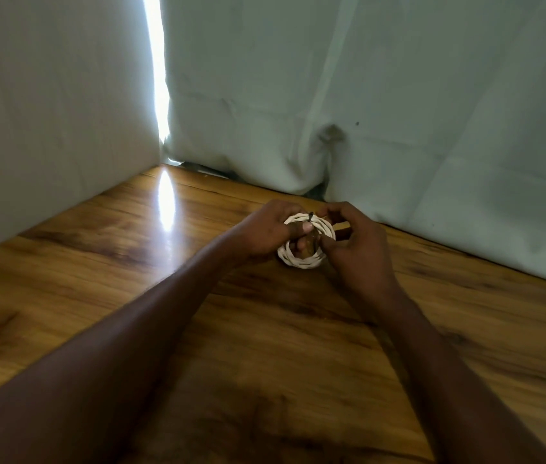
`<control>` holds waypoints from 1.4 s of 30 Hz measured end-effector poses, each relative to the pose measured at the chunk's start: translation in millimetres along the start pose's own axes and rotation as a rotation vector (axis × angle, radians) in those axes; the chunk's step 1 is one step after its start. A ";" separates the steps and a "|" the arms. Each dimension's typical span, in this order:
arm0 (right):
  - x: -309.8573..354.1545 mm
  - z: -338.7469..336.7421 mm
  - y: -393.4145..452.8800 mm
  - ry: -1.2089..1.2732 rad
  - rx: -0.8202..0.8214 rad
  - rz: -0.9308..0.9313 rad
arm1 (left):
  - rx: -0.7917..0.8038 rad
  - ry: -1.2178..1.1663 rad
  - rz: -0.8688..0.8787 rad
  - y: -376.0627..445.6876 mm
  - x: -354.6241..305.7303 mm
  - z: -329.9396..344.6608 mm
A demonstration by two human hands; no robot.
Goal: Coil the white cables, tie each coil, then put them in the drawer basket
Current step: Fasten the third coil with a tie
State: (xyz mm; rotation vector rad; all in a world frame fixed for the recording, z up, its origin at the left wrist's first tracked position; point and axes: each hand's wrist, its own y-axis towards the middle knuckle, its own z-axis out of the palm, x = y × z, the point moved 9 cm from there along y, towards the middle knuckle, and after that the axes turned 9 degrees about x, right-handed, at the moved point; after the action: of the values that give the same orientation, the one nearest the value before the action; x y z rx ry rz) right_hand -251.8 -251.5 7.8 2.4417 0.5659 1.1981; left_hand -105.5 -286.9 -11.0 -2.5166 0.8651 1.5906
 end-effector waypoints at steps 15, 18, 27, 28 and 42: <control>22.6 4.9 -0.8 -0.409 -0.003 -0.258 | -0.222 -0.216 -0.102 0.6 8.6 2.9; 21.2 1.7 -0.7 -0.349 -0.071 -0.250 | -0.286 -0.228 -0.068 0.5 8.4 2.3; 20.9 -9.5 -7.7 0.080 -0.290 -0.166 | -0.421 0.097 0.125 -11.1 -20.8 -2.3; 18.6 -10.8 -8.5 0.130 -0.308 -0.137 | -0.409 0.110 0.137 -11.1 -21.5 -0.9; -38.5 -11.4 -1.2 0.381 -0.288 0.302 | -0.158 0.172 0.112 -3.7 -25.0 29.7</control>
State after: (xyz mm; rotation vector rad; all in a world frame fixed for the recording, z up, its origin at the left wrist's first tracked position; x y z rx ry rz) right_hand -282.8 -268.2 -11.7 2.1140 0.1042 1.7521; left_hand -136.0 -263.5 -4.9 -2.7960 0.9493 1.5486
